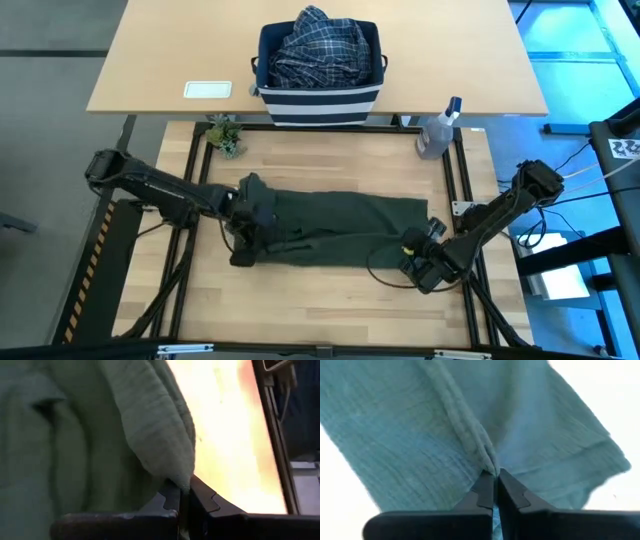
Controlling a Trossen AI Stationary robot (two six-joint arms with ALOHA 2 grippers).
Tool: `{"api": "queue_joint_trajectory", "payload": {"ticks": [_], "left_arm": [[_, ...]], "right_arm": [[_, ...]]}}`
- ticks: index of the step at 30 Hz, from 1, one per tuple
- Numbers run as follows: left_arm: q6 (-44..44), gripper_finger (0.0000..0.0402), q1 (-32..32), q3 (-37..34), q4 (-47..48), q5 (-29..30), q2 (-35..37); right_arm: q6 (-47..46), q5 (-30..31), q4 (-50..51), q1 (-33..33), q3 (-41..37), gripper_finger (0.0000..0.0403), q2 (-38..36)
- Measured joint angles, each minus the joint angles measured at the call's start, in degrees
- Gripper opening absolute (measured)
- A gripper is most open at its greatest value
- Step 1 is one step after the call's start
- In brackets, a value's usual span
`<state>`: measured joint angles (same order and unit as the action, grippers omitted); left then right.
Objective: Fold Laundry from Bin
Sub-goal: Fold the green polo shirt
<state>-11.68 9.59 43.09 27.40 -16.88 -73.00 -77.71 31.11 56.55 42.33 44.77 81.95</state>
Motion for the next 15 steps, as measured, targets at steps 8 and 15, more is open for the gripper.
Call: {"api": "queue_joint_trajectory", "payload": {"ticks": [8,15], "left_arm": [[5.2,0.0,-9.7,0.0,8.6,2.6,-0.3],[9.5,0.0,-15.6,0.0,8.7,2.9,-0.2]], "right_arm": [[-5.9,0.1,4.0,-0.5,0.0,0.0001,0.0],[-4.2,-1.2,1.8,-5.4,-2.7,0.0001,0.2]]}}
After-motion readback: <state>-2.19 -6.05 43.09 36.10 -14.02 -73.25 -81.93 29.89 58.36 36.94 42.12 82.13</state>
